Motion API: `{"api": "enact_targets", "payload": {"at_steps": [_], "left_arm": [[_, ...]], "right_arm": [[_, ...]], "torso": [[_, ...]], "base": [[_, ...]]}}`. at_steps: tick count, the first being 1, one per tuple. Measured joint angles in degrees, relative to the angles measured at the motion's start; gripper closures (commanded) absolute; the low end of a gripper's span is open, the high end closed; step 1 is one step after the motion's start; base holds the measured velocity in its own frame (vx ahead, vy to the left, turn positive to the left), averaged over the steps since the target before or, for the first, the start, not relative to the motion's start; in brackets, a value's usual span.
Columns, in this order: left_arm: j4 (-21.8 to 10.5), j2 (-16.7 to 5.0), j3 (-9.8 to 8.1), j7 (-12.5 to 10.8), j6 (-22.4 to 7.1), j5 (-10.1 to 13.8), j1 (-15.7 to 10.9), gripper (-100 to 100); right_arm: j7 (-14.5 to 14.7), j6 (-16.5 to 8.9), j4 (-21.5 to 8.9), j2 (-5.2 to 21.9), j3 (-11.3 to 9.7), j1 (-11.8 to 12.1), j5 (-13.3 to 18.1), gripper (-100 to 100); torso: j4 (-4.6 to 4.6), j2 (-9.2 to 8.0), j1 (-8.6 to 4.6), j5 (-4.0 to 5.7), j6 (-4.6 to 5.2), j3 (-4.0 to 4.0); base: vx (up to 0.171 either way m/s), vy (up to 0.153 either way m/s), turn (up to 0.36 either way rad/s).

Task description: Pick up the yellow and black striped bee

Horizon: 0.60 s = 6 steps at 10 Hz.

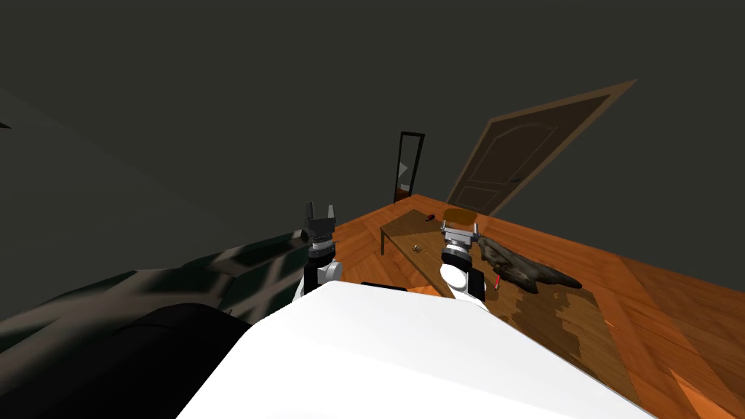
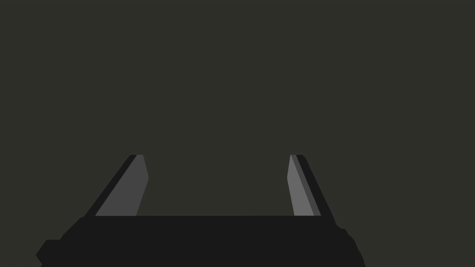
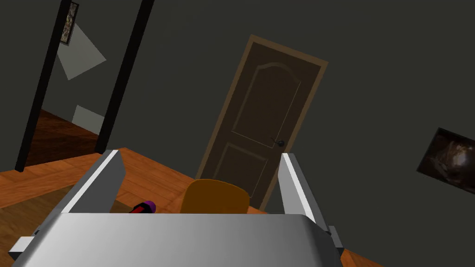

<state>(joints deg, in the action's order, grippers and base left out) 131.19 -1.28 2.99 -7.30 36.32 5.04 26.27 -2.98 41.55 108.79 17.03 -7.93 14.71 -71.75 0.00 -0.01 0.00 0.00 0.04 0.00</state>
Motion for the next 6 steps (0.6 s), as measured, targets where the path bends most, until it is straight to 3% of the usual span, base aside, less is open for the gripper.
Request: {"api": "enact_targets", "payload": {"at_steps": [6], "left_arm": [[0.0, 0.0, 0.0, 0.0, 0.0, 0.0, 0.0, 0]], "right_arm": [[-1.4, 2.7, -2.9, 1.2, -1.4, -2.2, -9.2, -100]], "torso": [[-0.01, 0.03, -0.03, 0.01, 0.0, 0.02]], "base": [[0.007, -0.007, 0.038]]}}
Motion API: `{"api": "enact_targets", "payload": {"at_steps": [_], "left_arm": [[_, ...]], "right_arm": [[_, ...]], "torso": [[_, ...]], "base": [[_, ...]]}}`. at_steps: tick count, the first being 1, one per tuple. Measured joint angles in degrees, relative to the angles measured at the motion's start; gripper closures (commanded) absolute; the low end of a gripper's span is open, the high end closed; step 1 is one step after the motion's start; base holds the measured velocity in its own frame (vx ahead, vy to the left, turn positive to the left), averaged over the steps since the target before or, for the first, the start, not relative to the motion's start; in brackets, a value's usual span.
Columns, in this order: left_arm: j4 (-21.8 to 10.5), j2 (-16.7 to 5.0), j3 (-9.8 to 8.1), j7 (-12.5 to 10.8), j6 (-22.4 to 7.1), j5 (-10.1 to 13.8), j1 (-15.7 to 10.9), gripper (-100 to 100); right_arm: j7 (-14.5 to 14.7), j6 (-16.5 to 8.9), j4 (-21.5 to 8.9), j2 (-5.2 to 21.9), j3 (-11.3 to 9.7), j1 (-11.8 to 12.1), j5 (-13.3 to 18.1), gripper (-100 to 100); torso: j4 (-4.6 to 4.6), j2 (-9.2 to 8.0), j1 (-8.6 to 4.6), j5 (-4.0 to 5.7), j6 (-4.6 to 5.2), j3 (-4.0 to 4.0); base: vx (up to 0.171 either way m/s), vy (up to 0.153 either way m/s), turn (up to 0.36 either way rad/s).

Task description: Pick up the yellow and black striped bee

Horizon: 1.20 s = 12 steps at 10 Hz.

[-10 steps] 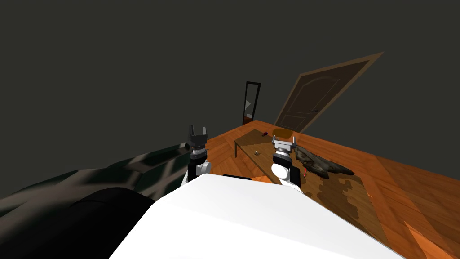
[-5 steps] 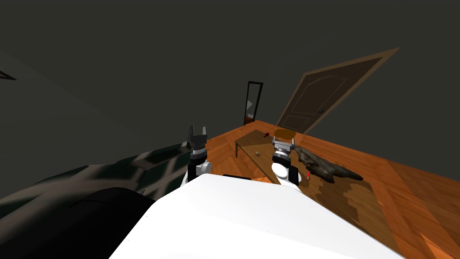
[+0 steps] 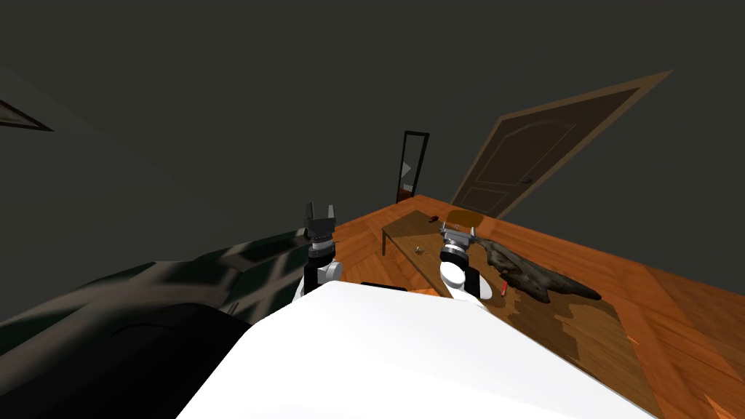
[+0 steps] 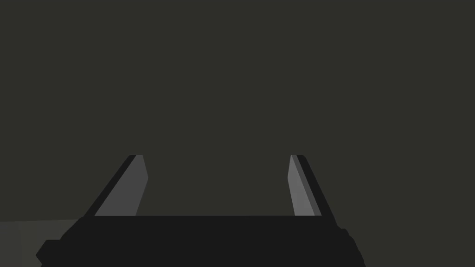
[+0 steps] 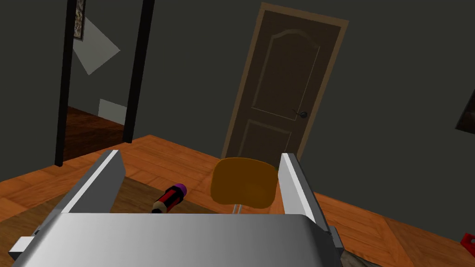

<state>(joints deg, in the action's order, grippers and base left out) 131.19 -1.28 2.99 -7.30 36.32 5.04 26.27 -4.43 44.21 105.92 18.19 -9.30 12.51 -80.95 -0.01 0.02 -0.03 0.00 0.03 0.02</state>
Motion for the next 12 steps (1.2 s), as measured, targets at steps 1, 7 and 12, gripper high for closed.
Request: {"api": "enact_targets", "payload": {"at_steps": [1, 7, 12], "left_arm": [[0.0, 0.0, 0.0, 0.0, 0.0, 0.0, 0.0, 0], [0.0, 0.0, 0.0, 0.0, 0.0, 0.0, 0.0, 0], [0.0, 0.0, 0.0, 0.0, 0.0, 0.0, 0.0, 0]], "right_arm": [[0.0, 0.1, 0.2, 0.1, 0.0, 0.1, -1.8, -100], [-0.9, 2.1, -2.4, 1.0, -1.0, -2.0, -11.0, -100], [-1.3, 4.1, -4.0, 1.5, -2.1, -3.4, -19.1, -100]], "torso": [[0.0, -0.02, 0.01, 0.0, 0.01, -0.01], [0.0, 0.0, 0.03, -0.01, -0.02, 0.0], [0.0, 0.0, 0.02, -0.01, 0.01, 0.0]], "base": [[0.001, -0.001, -0.01], [0.008, -0.006, 0.058], [0.006, -0.005, 0.035]]}}
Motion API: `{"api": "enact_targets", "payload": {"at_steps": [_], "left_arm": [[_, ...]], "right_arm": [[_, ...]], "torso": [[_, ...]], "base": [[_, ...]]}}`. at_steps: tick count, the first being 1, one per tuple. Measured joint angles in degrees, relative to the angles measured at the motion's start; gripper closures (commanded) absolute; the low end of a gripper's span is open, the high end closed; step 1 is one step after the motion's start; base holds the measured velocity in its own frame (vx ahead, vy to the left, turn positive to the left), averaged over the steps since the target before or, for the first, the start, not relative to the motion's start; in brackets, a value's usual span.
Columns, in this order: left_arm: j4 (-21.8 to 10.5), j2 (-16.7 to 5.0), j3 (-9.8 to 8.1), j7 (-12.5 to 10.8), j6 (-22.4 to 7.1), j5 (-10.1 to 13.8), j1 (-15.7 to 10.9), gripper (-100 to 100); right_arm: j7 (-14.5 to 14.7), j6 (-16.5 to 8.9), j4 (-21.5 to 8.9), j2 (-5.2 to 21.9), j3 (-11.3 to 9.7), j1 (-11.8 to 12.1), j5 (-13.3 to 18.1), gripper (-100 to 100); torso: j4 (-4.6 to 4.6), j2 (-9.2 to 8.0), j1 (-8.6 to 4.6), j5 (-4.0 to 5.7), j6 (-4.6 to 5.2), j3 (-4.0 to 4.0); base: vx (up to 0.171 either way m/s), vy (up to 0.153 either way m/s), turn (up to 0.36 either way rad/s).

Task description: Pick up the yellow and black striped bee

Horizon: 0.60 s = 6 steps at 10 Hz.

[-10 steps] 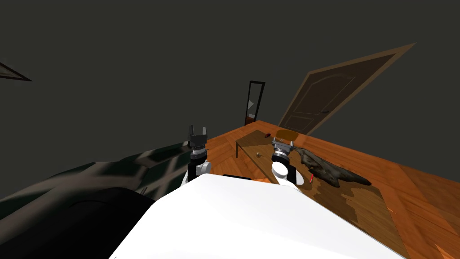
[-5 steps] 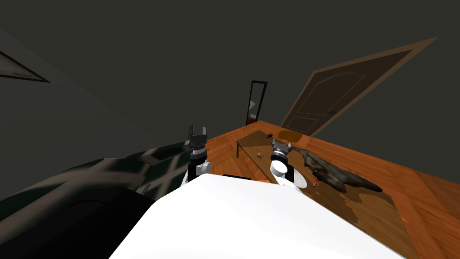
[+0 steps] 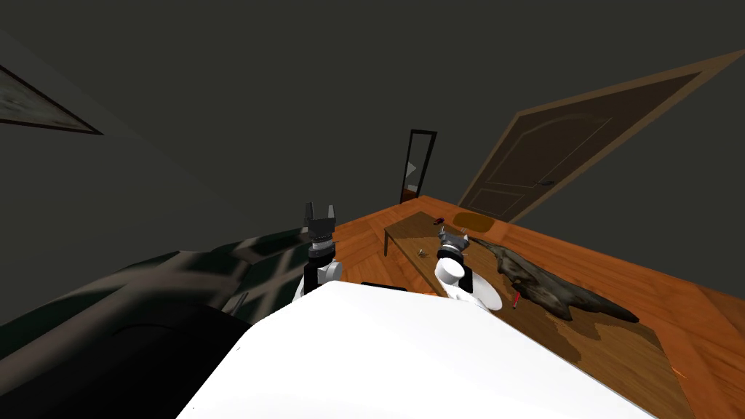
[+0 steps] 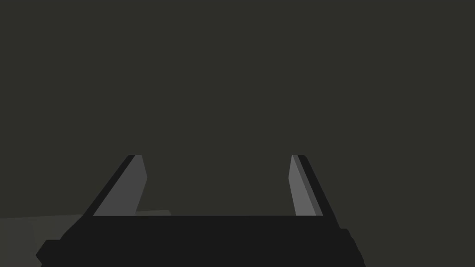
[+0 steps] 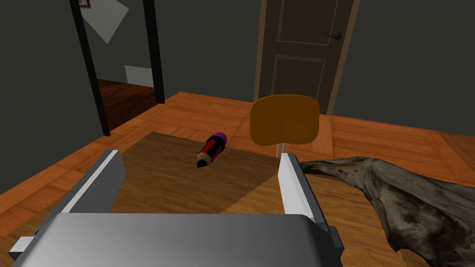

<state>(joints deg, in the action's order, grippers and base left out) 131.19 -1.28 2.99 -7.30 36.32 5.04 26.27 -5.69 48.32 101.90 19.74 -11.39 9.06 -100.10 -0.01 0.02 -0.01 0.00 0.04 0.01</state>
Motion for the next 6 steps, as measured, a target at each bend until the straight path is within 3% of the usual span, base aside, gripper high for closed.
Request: {"api": "enact_targets", "payload": {"at_steps": [6], "left_arm": [[0.0, 0.0, 0.0, 0.0, 0.0, 0.0, 0.0, 0]], "right_arm": [[-1.6, 2.7, -3.7, 1.3, -1.3, -2.5, -11.9, -100]], "torso": [[0.0, 0.0, -0.01, 0.0, 0.0, 0.0]], "base": [[0.007, -0.008, 0.055]]}}
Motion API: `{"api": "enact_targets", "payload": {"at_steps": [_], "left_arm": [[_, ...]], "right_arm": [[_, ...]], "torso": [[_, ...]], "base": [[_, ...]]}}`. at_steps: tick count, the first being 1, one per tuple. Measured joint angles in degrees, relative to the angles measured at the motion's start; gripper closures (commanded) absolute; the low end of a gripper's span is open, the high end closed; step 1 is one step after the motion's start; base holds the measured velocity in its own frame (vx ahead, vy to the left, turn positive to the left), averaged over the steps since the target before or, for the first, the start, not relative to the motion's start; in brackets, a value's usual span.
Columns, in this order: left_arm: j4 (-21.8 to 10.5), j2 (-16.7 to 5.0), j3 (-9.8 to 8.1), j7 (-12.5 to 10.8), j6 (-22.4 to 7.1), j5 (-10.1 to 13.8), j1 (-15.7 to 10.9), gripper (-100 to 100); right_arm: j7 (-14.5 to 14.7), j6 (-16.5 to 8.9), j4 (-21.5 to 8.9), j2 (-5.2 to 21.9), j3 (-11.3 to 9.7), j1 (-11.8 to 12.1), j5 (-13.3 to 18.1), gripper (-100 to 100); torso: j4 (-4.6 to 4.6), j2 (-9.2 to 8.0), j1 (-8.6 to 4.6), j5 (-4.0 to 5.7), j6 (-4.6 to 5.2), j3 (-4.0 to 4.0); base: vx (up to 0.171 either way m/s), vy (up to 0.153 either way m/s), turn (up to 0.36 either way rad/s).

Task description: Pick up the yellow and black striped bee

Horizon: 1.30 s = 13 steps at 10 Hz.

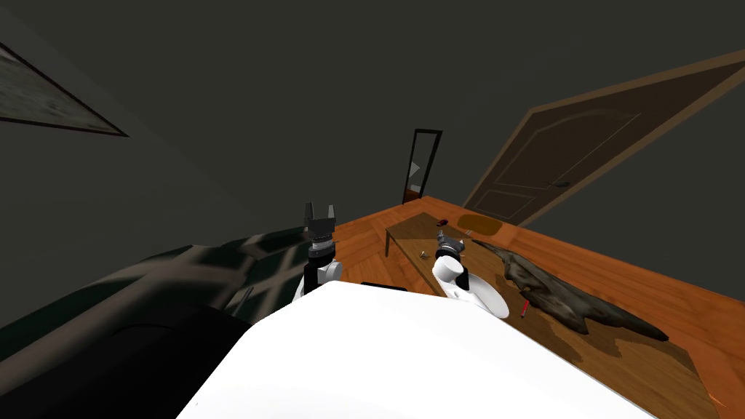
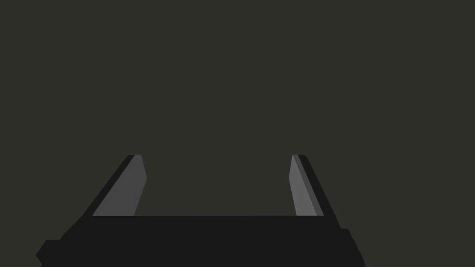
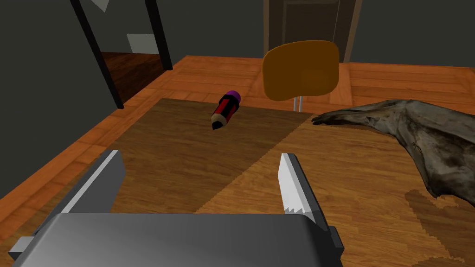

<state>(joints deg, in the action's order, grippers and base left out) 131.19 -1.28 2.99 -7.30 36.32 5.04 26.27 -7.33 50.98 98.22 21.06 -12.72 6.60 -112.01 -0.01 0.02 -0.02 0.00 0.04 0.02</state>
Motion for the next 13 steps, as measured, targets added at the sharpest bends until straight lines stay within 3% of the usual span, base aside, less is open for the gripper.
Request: {"api": "enact_targets", "payload": {"at_steps": [9, 13], "left_arm": [[0.0, 0.0, 0.0, 0.0, 0.0, 0.0, 0.0, 0], [0.0, 0.0, 0.0, 0.0, 0.0, 0.0, 0.0, 0]], "right_arm": [[-1.7, 2.8, -3.7, 1.2, -1.6, -2.3, -14.5, -100], [-2.9, 4.4, -6.9, 2.1, -2.5, -4.3, -21.3, -100]], "torso": [[0.01, -0.04, 0.04, -0.01, 0.02, -0.02], [0.01, -0.03, 0.01, -0.01, -0.01, -0.02]], "base": [[0.004, -0.005, 0.046], [0.003, -0.007, 0.06]]}}
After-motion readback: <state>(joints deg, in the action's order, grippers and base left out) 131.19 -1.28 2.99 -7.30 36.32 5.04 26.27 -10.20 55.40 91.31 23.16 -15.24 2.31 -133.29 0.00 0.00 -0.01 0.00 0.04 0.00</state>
